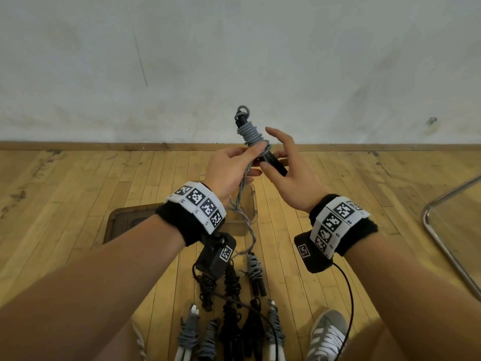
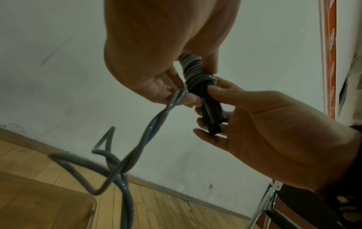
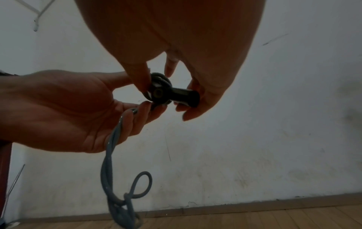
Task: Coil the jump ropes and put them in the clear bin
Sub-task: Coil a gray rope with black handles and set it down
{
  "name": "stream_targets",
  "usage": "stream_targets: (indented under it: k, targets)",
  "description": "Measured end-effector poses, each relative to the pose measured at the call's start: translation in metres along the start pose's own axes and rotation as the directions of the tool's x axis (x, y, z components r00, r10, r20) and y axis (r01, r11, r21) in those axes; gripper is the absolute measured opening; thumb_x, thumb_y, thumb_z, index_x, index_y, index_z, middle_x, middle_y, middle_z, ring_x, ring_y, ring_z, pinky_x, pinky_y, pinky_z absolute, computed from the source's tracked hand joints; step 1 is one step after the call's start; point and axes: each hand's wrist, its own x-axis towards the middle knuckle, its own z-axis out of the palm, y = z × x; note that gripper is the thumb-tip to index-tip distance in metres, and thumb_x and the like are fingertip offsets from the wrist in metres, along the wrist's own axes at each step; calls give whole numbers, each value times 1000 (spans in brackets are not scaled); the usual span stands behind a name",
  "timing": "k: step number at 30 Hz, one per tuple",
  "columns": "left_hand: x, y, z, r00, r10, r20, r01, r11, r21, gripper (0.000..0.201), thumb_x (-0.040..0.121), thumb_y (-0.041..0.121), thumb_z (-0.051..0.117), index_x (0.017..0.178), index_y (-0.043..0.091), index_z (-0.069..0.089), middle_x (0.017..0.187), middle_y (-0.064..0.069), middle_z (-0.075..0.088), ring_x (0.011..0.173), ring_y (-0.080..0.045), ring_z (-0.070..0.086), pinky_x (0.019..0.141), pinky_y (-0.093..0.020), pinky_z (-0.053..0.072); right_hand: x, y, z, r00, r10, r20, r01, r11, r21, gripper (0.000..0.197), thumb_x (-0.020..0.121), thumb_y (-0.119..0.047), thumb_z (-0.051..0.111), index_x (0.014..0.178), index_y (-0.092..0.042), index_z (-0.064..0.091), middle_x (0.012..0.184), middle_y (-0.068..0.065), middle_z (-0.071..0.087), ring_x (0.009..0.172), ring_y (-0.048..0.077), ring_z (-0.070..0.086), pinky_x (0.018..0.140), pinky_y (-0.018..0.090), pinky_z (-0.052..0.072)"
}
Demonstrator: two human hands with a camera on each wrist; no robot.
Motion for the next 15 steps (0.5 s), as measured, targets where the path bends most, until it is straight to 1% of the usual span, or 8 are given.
stream_targets:
  k: [1, 3, 5, 7, 9, 10, 13, 15]
  targets:
    - [0, 1, -1, 1000, 1, 4, -1, 1000, -7, 35, 91, 48, 72, 106, 17, 78, 95, -1, 80, 82, -15, 76, 70, -28, 52, 0, 0, 0, 1000, 11, -13, -11, 999, 30, 64, 99, -25, 65, 152, -37, 31, 106, 4, 66, 90, 10, 67, 79, 23, 57]
    - [0, 3, -2, 1000, -1, 26, 2, 999, -35, 37, 93, 49, 69, 108, 16, 77, 98, -3, 80, 86, -17, 76, 70, -28, 50, 1, -1, -2, 996, 65, -64, -56, 989, 139, 71, 94, -26, 72, 152, -36, 32, 108, 7, 66, 91, 16, 70, 80, 28, 60]
    - [0, 5, -2, 998, 0, 57, 3, 999, -53, 37, 95, 47, 67, 110, 14, 76, 99, -4, 80, 88, -19, 76, 69, -26, 52, 1, -4, -4, 987, 146, -68, -128, 967, 219, 68, 94, -24, 73, 151, -29, 36, 107, 8, 67, 89, 19, 71, 79, 34, 62]
    - [-2, 5, -1, 997, 17, 72, -12, 998, -68, 31, 98, 41, 65, 108, 14, 77, 96, -3, 80, 82, -17, 75, 67, -24, 55, 1, -6, -4, 982, 191, 6, -188, 958, 215, 50, 97, -25, 68, 143, -23, 49, 107, 4, 70, 87, 18, 73, 81, 41, 63]
    - [-3, 5, -1, 997, 49, 58, -47, 998, -37, 27, 99, 38, 65, 103, 15, 78, 90, -1, 79, 74, -16, 74, 65, -24, 56, -1, -6, -1, 983, 173, 63, -181, 969, 171, 30, 100, -30, 63, 128, -20, 61, 101, 2, 74, 87, 19, 74, 83, 50, 61]
    - [-3, 5, -2, 997, 62, 47, -62, 998, -4, 28, 100, 40, 64, 101, 16, 78, 89, 0, 79, 72, -17, 74, 65, -25, 56, -1, -5, 0, 986, 153, 63, -160, 976, 146, 26, 101, -32, 62, 123, -19, 64, 99, 2, 75, 87, 19, 74, 83, 51, 61]
    - [-3, 5, -3, 996, 65, 61, -69, 995, 66, 32, 101, 44, 60, 102, 17, 77, 88, 4, 76, 68, -17, 73, 63, -25, 58, -1, -7, -2, 996, 84, -16, -82, 991, 106, 25, 98, -29, 65, 122, -21, 65, 99, -1, 75, 86, 17, 74, 83, 48, 61]
    - [-3, 3, -4, 996, 53, 78, -61, 992, 112, 37, 101, 50, 57, 105, 18, 76, 94, 3, 74, 70, -18, 73, 69, -28, 61, 0, -10, -4, 996, 64, -57, -56, 990, 130, 31, 97, -20, 68, 128, -18, 63, 104, -2, 74, 84, 17, 74, 81, 43, 62]
